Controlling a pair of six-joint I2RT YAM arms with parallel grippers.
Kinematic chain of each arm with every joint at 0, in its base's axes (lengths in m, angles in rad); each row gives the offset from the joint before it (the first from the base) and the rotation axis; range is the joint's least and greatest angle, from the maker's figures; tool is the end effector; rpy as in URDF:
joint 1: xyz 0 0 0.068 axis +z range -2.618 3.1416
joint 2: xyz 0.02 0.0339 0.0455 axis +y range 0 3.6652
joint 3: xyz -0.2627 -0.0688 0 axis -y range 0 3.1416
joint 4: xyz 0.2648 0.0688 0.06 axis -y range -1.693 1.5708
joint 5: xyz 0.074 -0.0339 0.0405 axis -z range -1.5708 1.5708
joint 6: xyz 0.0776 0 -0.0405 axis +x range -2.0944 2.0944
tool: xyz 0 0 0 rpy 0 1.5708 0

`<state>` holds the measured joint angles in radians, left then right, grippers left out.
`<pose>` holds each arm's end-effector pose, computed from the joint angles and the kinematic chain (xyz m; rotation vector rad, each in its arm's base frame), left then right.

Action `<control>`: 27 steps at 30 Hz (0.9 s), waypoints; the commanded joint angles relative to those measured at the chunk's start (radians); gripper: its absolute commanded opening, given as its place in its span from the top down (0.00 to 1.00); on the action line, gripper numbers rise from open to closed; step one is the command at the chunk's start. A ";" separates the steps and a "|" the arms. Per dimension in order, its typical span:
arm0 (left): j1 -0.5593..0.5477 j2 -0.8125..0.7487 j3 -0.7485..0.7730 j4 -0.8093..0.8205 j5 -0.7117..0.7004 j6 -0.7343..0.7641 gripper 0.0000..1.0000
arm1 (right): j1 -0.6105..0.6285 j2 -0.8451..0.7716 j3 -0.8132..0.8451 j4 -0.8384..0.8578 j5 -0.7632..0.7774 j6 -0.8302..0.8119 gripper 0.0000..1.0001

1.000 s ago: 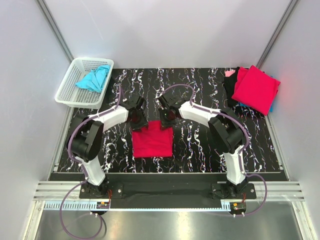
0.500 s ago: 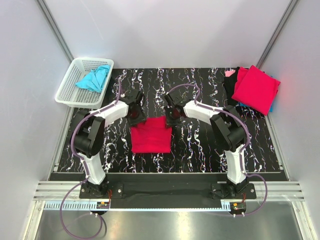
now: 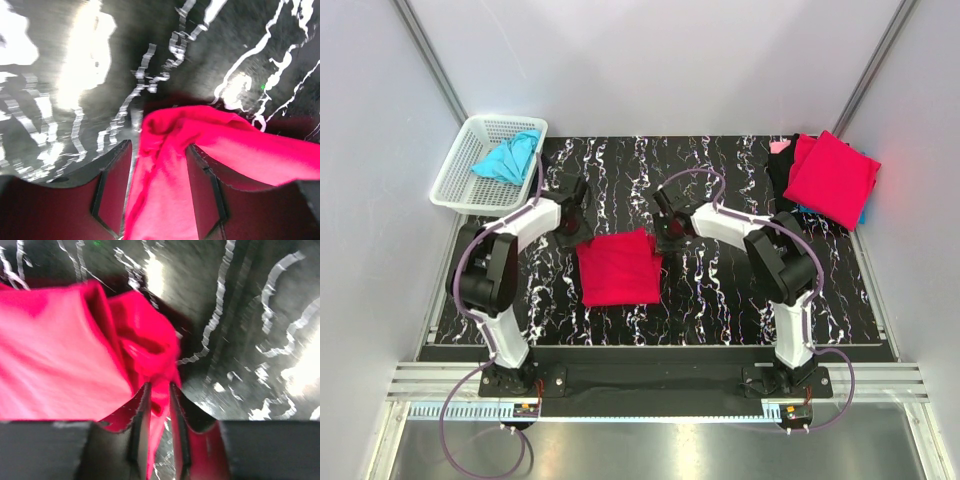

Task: Fold and stack the t-shirts
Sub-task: Fold the tshirt, then neatly place the folded tshirt to the corner

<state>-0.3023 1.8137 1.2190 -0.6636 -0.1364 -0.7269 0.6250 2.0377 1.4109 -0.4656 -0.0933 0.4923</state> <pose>0.3683 -0.1038 0.1263 -0.6201 2.7335 -0.0507 0.3668 0.2736 0.1071 -0.2134 2.7392 0.4639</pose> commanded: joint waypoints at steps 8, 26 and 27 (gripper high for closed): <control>0.029 -0.282 -0.044 -0.073 -0.146 0.009 0.46 | -0.038 -0.203 -0.203 0.007 0.098 0.012 0.57; 0.029 -0.622 -0.449 0.140 0.412 0.017 0.44 | -0.117 -0.442 -0.696 0.658 -0.387 0.140 0.08; 0.029 -0.623 -0.452 0.142 0.423 0.018 0.44 | -0.123 -0.413 -0.705 0.701 -0.445 0.175 0.09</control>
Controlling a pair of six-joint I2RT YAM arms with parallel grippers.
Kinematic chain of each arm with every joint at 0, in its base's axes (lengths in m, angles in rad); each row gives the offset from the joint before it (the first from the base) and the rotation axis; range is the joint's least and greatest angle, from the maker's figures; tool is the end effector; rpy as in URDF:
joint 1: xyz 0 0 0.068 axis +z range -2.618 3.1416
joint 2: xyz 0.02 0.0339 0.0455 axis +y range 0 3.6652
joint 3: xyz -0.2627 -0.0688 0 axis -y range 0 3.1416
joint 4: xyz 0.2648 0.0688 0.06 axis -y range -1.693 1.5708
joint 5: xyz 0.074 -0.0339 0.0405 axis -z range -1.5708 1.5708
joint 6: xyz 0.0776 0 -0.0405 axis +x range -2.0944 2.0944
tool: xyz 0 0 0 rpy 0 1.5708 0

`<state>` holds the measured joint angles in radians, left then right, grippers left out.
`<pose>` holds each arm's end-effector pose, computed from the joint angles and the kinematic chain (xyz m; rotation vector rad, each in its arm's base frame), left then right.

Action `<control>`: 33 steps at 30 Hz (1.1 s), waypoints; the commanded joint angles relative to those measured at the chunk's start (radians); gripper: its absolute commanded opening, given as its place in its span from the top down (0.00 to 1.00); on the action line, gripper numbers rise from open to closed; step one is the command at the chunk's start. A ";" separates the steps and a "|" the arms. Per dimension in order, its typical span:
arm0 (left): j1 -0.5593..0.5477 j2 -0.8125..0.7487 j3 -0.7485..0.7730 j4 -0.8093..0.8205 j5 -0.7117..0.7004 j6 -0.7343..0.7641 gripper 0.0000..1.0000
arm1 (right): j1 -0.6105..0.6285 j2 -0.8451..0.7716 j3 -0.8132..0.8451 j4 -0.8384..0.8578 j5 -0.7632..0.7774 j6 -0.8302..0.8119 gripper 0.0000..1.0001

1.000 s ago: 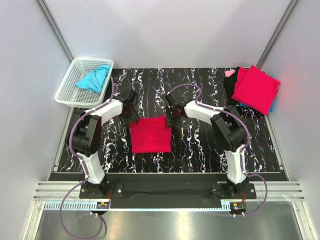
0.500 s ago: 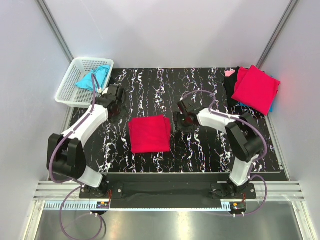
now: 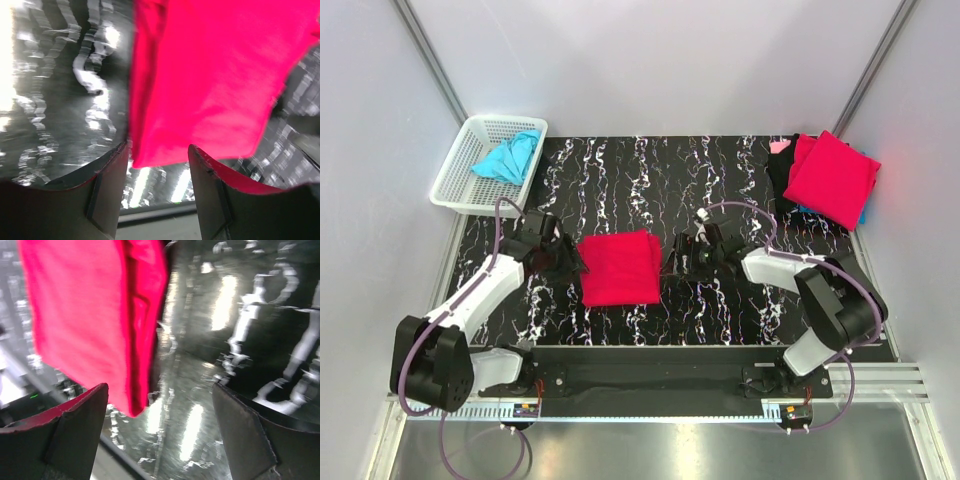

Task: Fold and stack the t-shirts
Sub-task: Neatly place the folded tshirt to the corner

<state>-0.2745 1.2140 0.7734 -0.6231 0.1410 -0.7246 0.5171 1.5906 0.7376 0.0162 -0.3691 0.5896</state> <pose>0.2537 -0.0828 0.1691 -0.5581 2.6609 -0.5059 0.2840 0.1937 0.1075 -0.0905 2.5561 0.9206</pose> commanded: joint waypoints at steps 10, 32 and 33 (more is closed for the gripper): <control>0.003 -0.056 -0.072 0.120 0.180 0.013 0.44 | -0.042 0.252 -0.055 0.647 -0.350 0.279 0.19; 0.003 -0.148 -0.080 0.034 0.062 -0.018 0.44 | 0.021 0.362 0.151 0.389 -0.389 0.139 0.28; 0.003 -0.174 -0.074 0.013 0.034 -0.021 0.44 | 0.027 0.367 0.160 0.367 -0.383 0.125 0.31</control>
<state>-0.2745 1.1065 0.6918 -0.5671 0.2531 -0.7334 0.5243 1.9377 0.8574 0.4469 -0.7330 0.7639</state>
